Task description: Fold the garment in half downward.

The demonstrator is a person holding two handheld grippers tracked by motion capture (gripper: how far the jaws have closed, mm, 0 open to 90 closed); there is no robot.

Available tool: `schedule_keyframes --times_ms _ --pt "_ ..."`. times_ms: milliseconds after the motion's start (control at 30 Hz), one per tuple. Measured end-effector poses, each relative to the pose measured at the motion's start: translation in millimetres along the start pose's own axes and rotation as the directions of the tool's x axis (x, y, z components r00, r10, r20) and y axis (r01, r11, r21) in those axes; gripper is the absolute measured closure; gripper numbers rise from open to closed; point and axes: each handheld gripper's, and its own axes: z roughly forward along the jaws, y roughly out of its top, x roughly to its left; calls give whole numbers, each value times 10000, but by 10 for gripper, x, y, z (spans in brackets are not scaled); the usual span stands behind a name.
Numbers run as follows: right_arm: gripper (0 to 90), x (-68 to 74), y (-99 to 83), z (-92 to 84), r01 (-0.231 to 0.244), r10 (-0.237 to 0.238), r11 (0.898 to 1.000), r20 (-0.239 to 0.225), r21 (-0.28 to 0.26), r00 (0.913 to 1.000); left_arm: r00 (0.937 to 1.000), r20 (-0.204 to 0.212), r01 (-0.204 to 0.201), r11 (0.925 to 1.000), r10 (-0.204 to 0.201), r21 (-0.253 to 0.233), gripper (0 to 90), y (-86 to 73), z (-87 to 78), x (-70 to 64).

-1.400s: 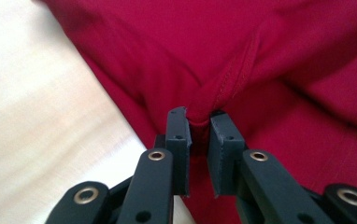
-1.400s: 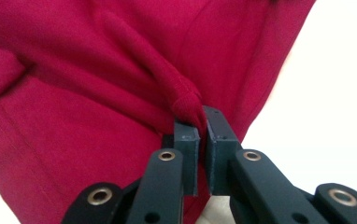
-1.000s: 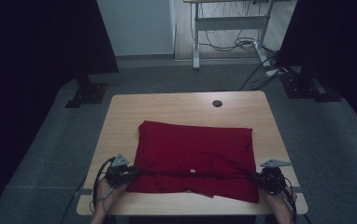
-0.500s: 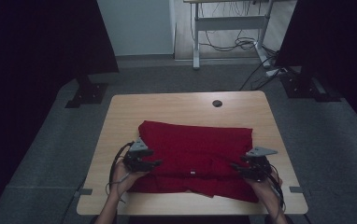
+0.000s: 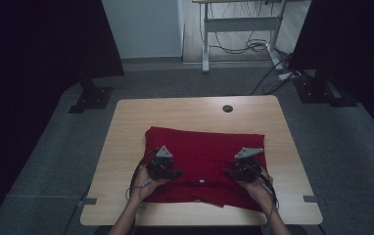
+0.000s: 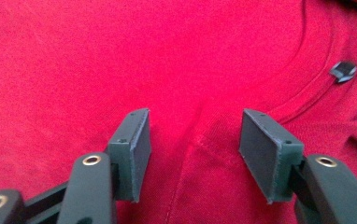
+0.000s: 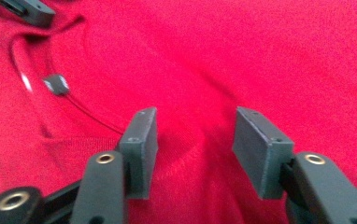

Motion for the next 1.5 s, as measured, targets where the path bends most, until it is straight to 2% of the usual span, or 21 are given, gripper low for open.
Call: schedule_keyframes --times_ms 33,67,100,200,233,267,333,467,500,633,667,733,800,833,967,1000,1067,1300,1333,1467,1500 --pt "561 0 0 0 0 0 10000 0 0 10000 9998 -6 -180 9992 180 -364 477 -52 -9 -67" --pt "561 0 0 0 0 0 10000 0 0 10000 9998 -6 -180 9992 180 -364 630 -52 -9 -67" --pt "760 126 -24 19 437 -454 9985 533 322 9975 9994 -130 -327 9986 322 -405 675 -60 -12 -116" --pt "788 145 -21 8 538 -562 9978 659 389 9962 9994 -130 -327 9986 322 -405 697 -60 -12 -116" --pt "788 145 -21 8 538 -562 9978 659 389 9962 9931 -744 -923 9956 910 -151 697 -37 -38 -183" --pt "788 145 -21 8 538 -562 9978 659 389 9962 9931 -744 -923 9956 910 -151 815 -37 -38 -183" --pt "815 185 -24 -46 571 -594 9979 801 306 9950 9897 -882 -1150 9931 1124 -248 815 -25 -84 -204" --pt "816 191 -19 -237 126 -109 9983 302 -576 9995 9919 -735 -1080 9925 1036 -577 833 -13 -164 -199" --pt "813 240 -55 -393 23 -32 9940 -80 -1095 10000 9972 150 -704 9859 735 -1516 830 -14 -452 -221" --pt "811 289 -124 -489 -26 -25 9893 -354 -1456 9994 9961 389 -712 9836 786 -1660 826 -31 -527 -239" --pt "809 289 -124 -489 -26 -25 9893 -354 -1456 9994 9833 1427 -891 9825 1129 -1634 826 -146 -677 -328" --pt "809 366 -274 -593 -71 -92 9877 -1030 -1562 9946 9833 1427 -891 9825 1129 -1634 809 -146 -677 -328" --pt "789 366 -274 -593 -71 -92 9877 -1030 -1562 9946 9791 1627 -1060 9889 1221 -1046 746 -260 -685 -403" --pt "743 412 -370 -658 -2 -204 9916 -1577 -1292 9873 9879 1211 -882 9930 973 -780 746 -282 -711 -406" --pt "739 446 -431 -756 200 -415 9921 -1733 -1237 9840 9920 1176 -316 9915 465 -1260 639 -267 -795 -364" --pt "723 446 -431 -756 200 -415 9921 -1733 -1237 9840 9898 1391 613 9717 -298 -2283 639 -210 -932 -294" --pt "709 421 -447 -830 97 -358 9888 -1739 -1487 9841 9917 1241 640 9687 -348 -2398 571 -186 -942 -286" --pt "610 356 -461 -857 -164 68 9887 -648 -1489 9979 9980 561 389 9791 -282 -1996 438 -200 -783 -275" --pt "468 347 -477 -857 -255 249 9896 -59 -1414 9997 9998 26 212 9852 -211 -1702 380 -228 -701 -229" --pt "424 339 -487 -852 -299 312 9893 69 -1429 9995 9961 -610 536 9880 -630 -1449 363 -322 -600 -75" --pt "424 339 -487 -852 -299 312 9893 69 -1429 9995 9961 -610 536 9880 -630 -1449 266 -322 -600 -75"
